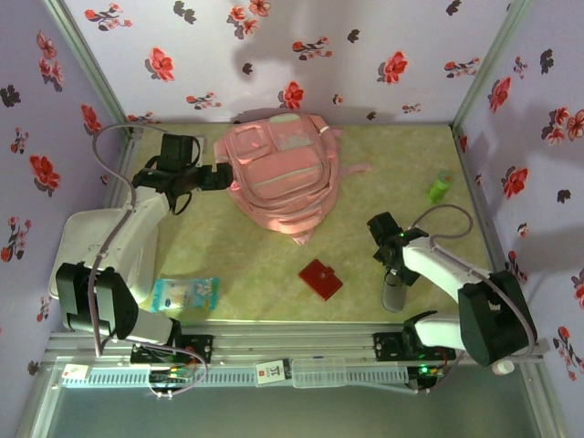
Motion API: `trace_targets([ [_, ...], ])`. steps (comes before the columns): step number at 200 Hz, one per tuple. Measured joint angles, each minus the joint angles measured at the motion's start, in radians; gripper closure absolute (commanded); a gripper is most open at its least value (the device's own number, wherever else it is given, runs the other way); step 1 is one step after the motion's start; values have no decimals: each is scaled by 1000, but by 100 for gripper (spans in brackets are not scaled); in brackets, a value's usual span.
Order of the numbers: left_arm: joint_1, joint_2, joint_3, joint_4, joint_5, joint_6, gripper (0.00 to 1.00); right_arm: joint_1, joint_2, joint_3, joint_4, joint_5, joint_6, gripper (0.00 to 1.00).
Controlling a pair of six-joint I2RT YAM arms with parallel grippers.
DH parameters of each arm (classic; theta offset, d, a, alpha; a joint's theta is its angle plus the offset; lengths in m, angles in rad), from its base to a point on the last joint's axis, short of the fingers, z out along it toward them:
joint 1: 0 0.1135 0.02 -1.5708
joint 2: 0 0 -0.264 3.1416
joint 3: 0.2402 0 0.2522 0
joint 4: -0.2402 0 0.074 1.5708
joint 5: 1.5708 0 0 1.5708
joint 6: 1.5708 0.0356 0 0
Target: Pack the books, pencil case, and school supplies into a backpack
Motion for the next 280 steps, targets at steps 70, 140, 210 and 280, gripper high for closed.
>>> trace_targets([
  [70,0,0,0,0,6,0,0,0,92,65,98,2,-82,42],
  [140,0,0,0,0,8,0,1,-16,284,233,228,-51,-278,31],
  [210,0,5,0,0,45,4,0,-21,183,216,192,-221,-463,4],
  [280,0,9,0,0,64,8,0,-22,121,125,101,-318,-518,11],
])
